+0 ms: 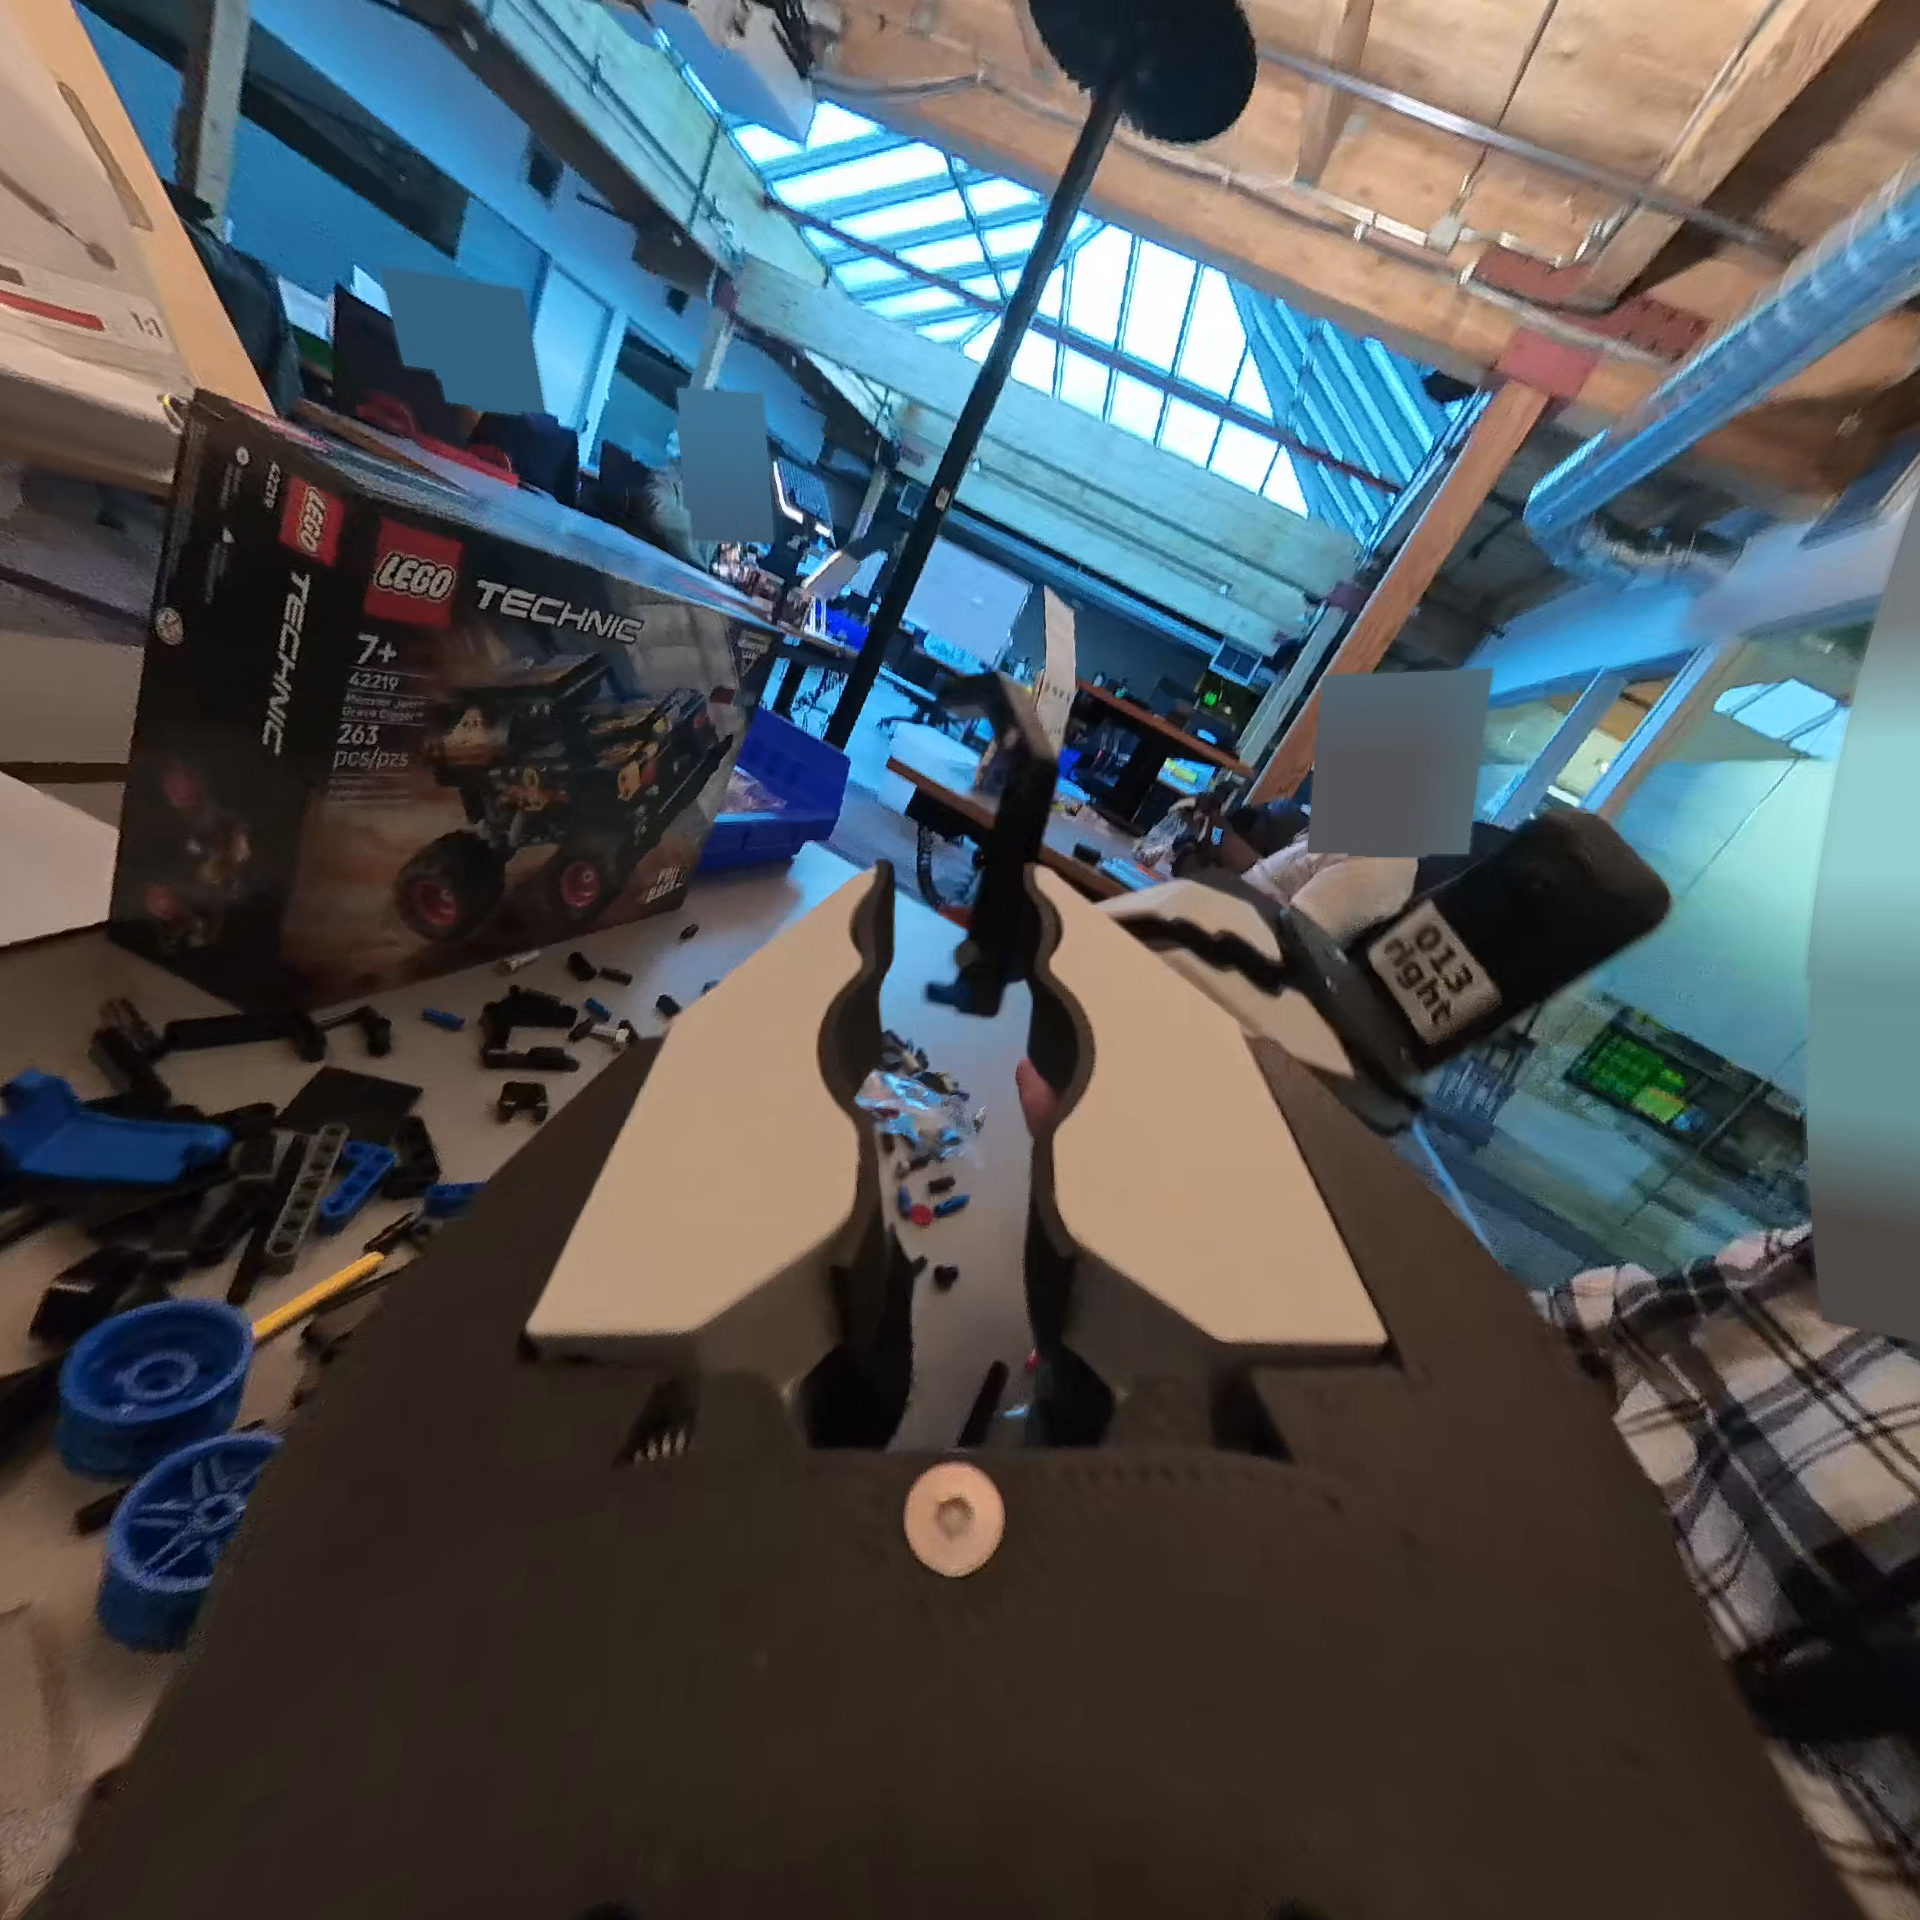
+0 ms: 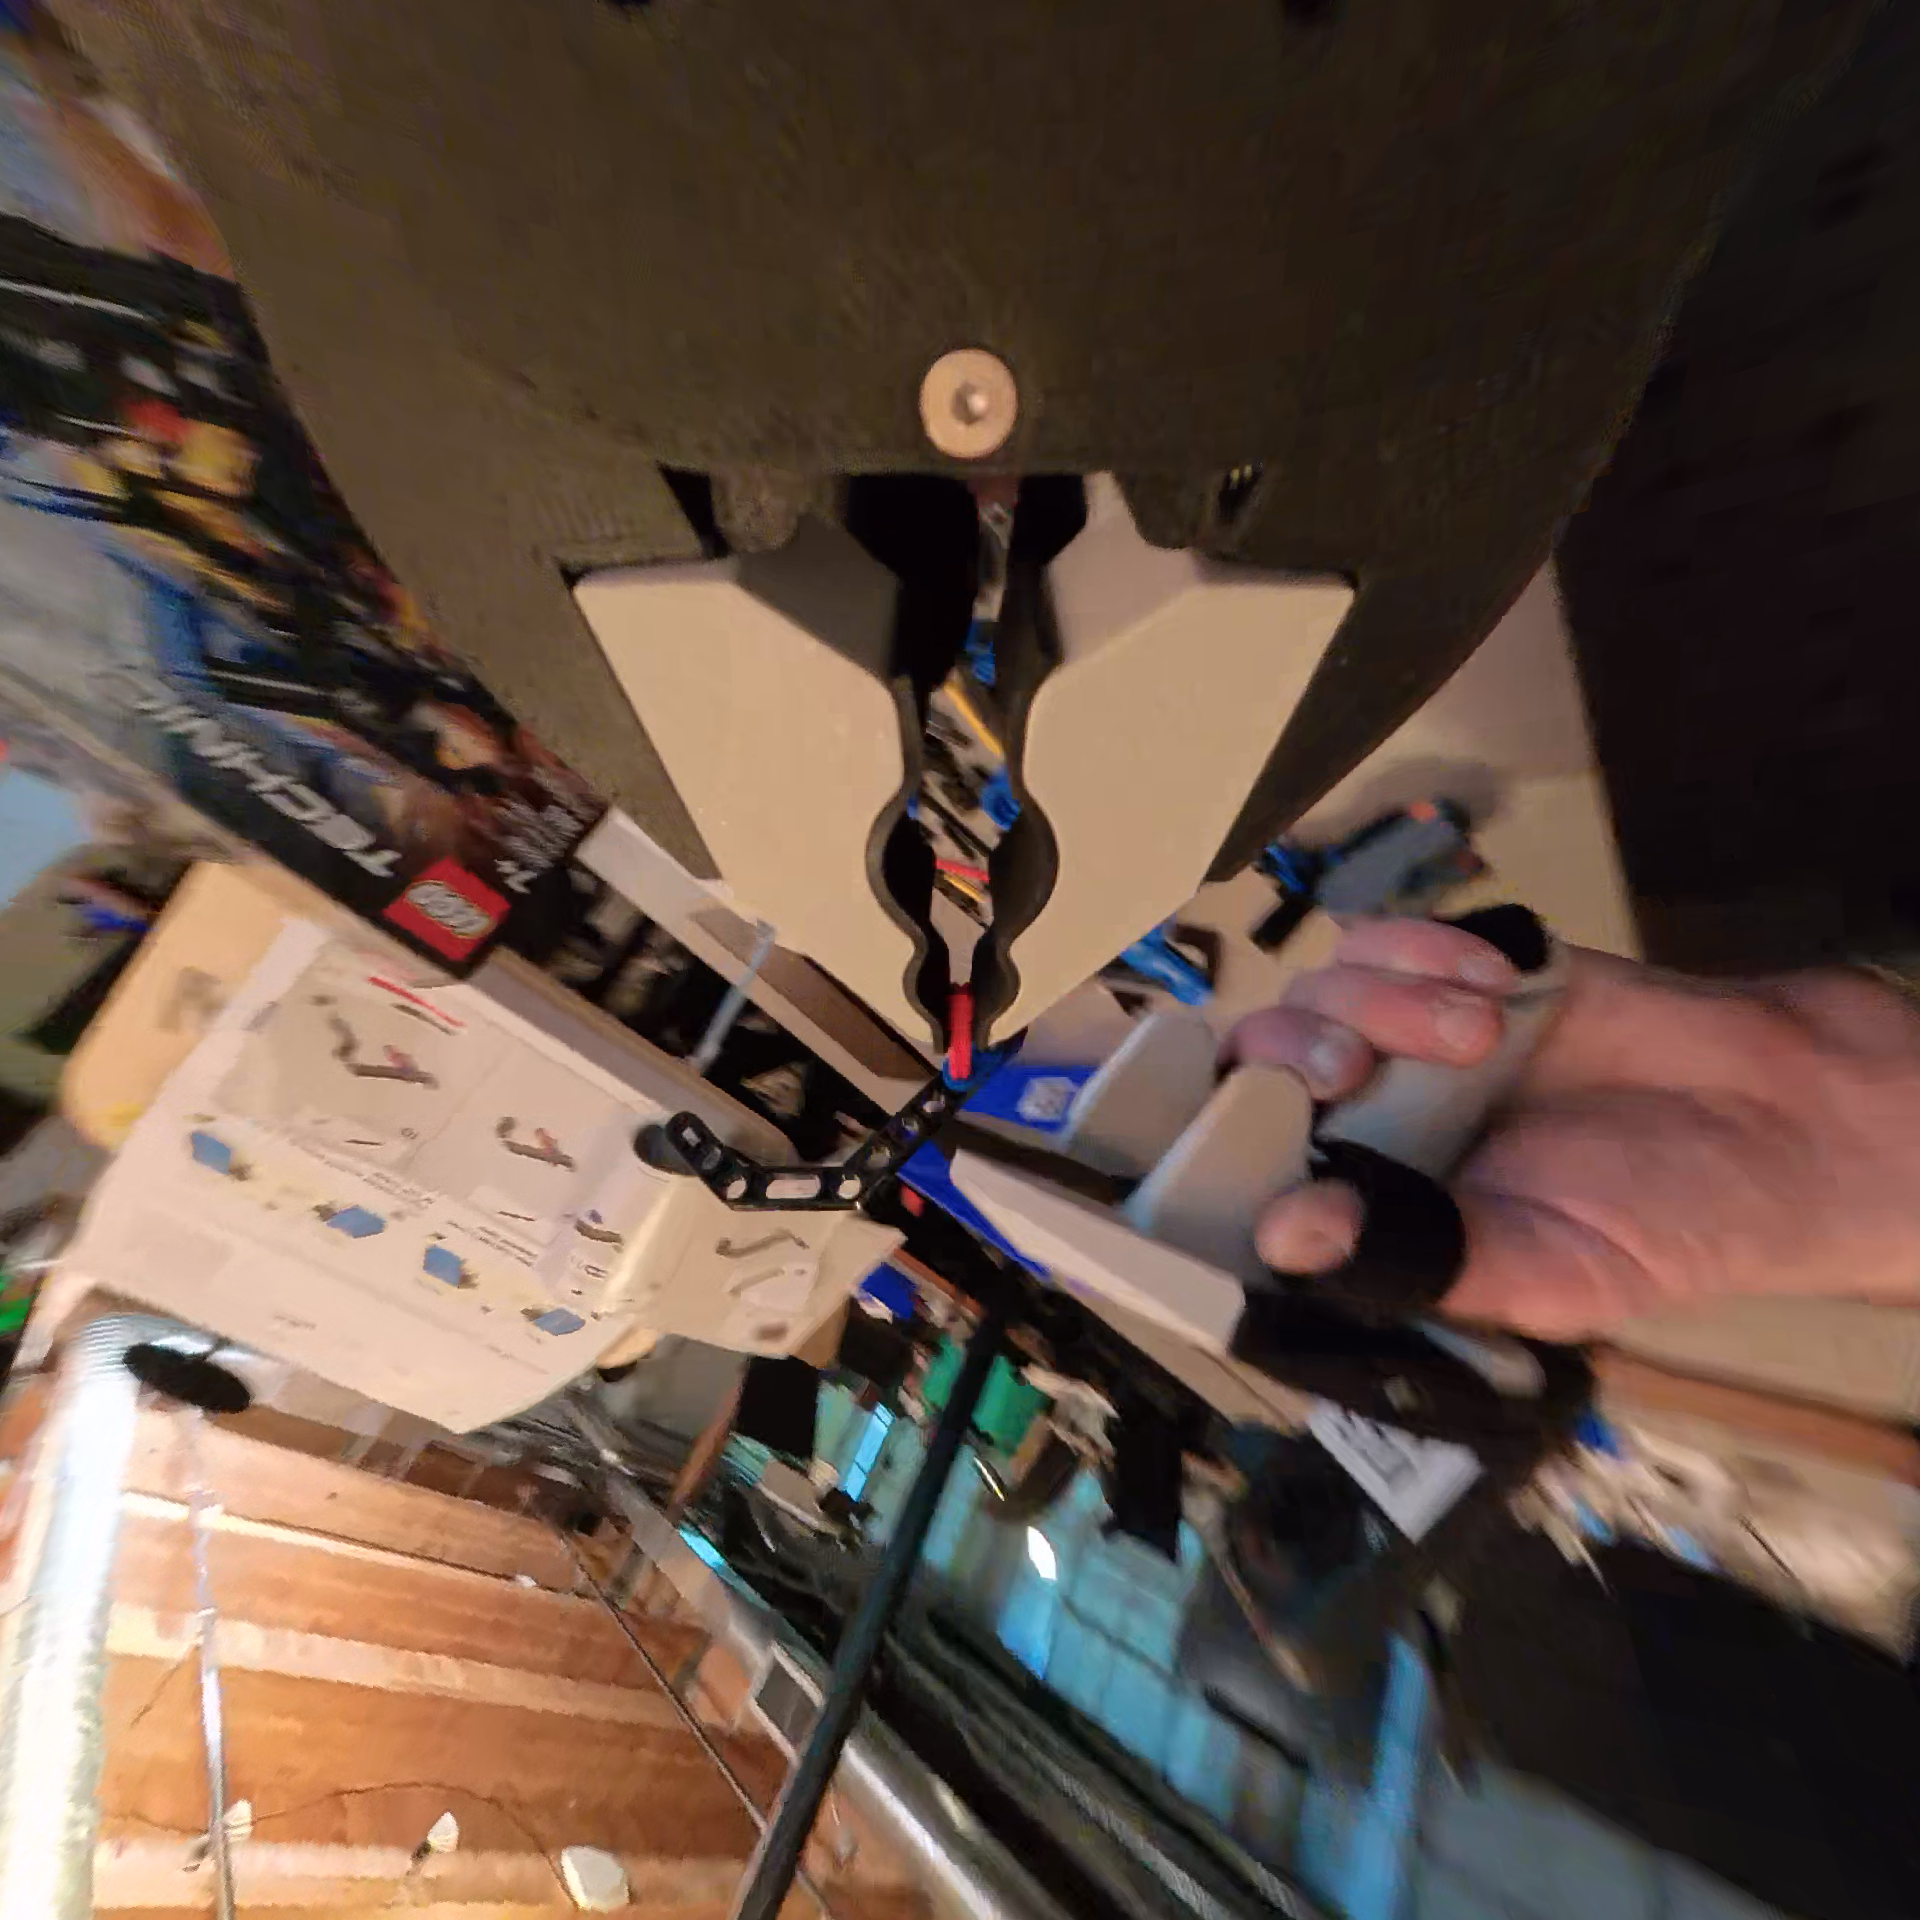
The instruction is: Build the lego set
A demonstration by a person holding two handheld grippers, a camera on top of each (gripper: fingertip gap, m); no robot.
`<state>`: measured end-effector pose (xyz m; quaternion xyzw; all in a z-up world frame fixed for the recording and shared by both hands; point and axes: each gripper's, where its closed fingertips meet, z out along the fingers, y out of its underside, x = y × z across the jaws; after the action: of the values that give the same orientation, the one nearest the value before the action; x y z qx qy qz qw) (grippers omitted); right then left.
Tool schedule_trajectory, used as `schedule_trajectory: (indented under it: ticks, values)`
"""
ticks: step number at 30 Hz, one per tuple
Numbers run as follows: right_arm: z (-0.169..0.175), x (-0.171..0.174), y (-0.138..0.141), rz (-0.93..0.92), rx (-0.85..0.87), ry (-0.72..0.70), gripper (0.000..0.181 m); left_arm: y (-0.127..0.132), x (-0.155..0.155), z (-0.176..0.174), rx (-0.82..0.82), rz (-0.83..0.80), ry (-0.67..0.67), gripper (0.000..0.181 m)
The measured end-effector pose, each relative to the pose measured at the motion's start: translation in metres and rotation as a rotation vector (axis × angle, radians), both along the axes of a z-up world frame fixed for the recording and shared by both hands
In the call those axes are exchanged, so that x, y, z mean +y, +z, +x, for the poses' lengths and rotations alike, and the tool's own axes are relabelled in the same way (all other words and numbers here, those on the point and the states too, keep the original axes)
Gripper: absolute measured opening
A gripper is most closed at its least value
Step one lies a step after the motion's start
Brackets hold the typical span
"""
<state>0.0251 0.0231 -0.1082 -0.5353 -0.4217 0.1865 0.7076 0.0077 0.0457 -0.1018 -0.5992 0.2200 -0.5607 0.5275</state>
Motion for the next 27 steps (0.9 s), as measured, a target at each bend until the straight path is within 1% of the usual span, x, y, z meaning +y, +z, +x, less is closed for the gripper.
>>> schedule_trajectory:
  ticks: [2,3,4,6,7,10,11,13,16,17,19,20,25,27]
  values:
    - [0.005,-0.003,0.003,-0.053,0.067,0.067,0.001,0.001,-0.002,-0.003,0.002,0.003,-0.033,0.02]
    - [0.005,-0.007,0.005,-0.079,0.105,0.118,0.001,0.0,-0.008,0.0,0.006,-0.008,-0.086,0.02]
    - [0.006,-0.011,0.008,-0.113,0.15,0.168,0.001,-0.003,-0.011,0.004,0.031,-0.015,-0.12,0.024]
    - [0.009,-0.013,0.01,-0.157,0.206,0.224,0.0,0.0,-0.019,0.009,0.013,0.004,-0.171,0.016]
    - [0.01,-0.014,0.011,-0.173,0.225,0.247,0.001,0.002,-0.022,0.01,-0.004,0.006,-0.201,0.01]
    - [0.011,-0.017,0.013,-0.199,0.255,0.295,0.001,0.008,-0.031,0.012,-0.044,0.038,-0.254,0.002]
    - [0.011,-0.019,0.013,-0.202,0.26,0.309,0.0,0.01,-0.033,0.012,-0.064,0.031,-0.277,0.0]
    - [0.01,-0.022,0.015,-0.199,0.268,0.334,0.0,0.01,-0.035,0.011,-0.103,0.014,-0.319,0.006]
    - [0.006,-0.027,0.014,-0.184,0.251,0.354,0.001,0.018,-0.041,0.008,-0.182,0.005,-0.378,0.021]
    - [0.005,-0.028,0.016,-0.188,0.266,0.372,0.001,0.016,-0.042,0.009,-0.182,0.0,-0.391,0.022]
    - [0.007,-0.027,0.017,-0.197,0.278,0.375,0.001,0.012,-0.046,0.014,-0.154,0.003,-0.408,0.013]
    - [0.007,-0.027,0.016,-0.194,0.274,0.374,0.001,0.011,-0.045,0.016,-0.147,0.009,-0.395,0.006]
    - [0.007,-0.031,0.018,-0.181,0.272,0.387,0.001,0.014,-0.05,0.016,-0.158,0.021,-0.419,0.006]
    - [0.007,-0.031,0.016,-0.162,0.23,0.368,0.001,0.011,-0.049,0.016,-0.131,0.031,-0.405,0.005]
